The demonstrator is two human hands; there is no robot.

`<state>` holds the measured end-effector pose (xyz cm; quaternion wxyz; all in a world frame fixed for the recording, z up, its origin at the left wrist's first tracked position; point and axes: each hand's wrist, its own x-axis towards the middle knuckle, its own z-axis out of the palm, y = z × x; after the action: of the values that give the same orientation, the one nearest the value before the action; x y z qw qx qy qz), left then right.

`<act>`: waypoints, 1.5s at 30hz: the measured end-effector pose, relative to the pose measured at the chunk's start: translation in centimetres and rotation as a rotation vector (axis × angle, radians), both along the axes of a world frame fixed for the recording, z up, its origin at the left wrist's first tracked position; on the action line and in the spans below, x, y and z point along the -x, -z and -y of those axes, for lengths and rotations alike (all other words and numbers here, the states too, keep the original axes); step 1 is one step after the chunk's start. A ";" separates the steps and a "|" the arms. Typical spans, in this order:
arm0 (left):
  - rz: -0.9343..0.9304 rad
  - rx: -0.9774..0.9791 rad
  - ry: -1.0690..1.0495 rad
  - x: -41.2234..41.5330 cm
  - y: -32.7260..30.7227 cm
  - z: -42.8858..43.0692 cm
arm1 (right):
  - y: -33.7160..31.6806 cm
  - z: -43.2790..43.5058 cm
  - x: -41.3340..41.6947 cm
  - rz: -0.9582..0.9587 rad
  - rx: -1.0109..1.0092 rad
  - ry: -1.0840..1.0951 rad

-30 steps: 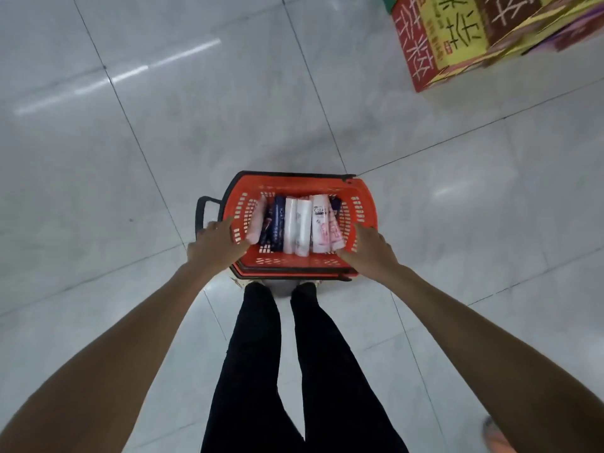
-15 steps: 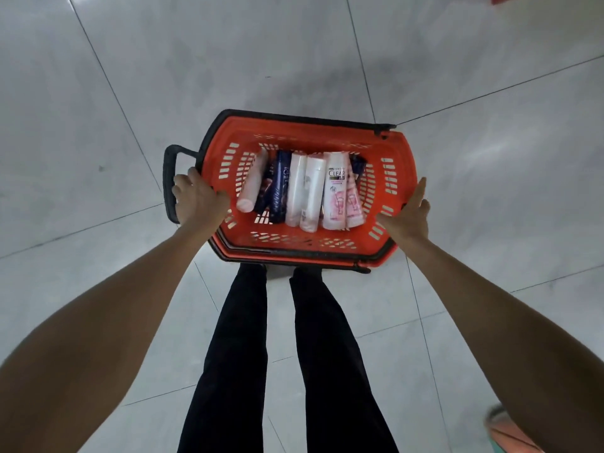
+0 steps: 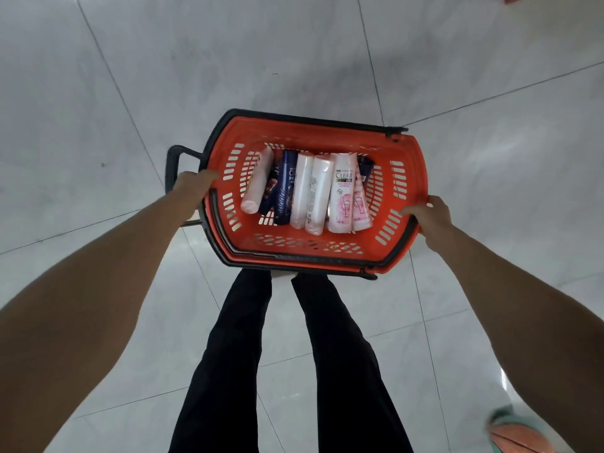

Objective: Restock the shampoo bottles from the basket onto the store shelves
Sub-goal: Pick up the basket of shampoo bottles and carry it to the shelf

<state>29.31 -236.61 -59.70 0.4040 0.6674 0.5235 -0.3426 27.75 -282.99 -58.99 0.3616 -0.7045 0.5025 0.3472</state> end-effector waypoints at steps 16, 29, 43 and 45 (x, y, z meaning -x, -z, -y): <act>-0.015 0.054 -0.195 11.7 -16.9 -14.8 | -17.6 -15.1 -3.3 0.062 -0.105 -0.318; 0.048 0.021 -0.580 28.1 -32.9 -31.1 | -33.3 -42.2 -7.2 0.098 -0.156 -0.822; -0.011 -0.089 -0.963 35.3 -37.9 -45.0 | -30.1 -70.6 -12.1 0.012 -0.196 -1.247; -0.035 -0.103 -1.050 35.3 -38.9 -46.4 | -30.4 -75.7 -12.9 -0.020 -0.203 -1.304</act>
<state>-5.98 -190.18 -20.75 0.4789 0.3285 0.8102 -0.0791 40.62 -207.25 -28.61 0.1371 -0.8235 -0.0593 0.5474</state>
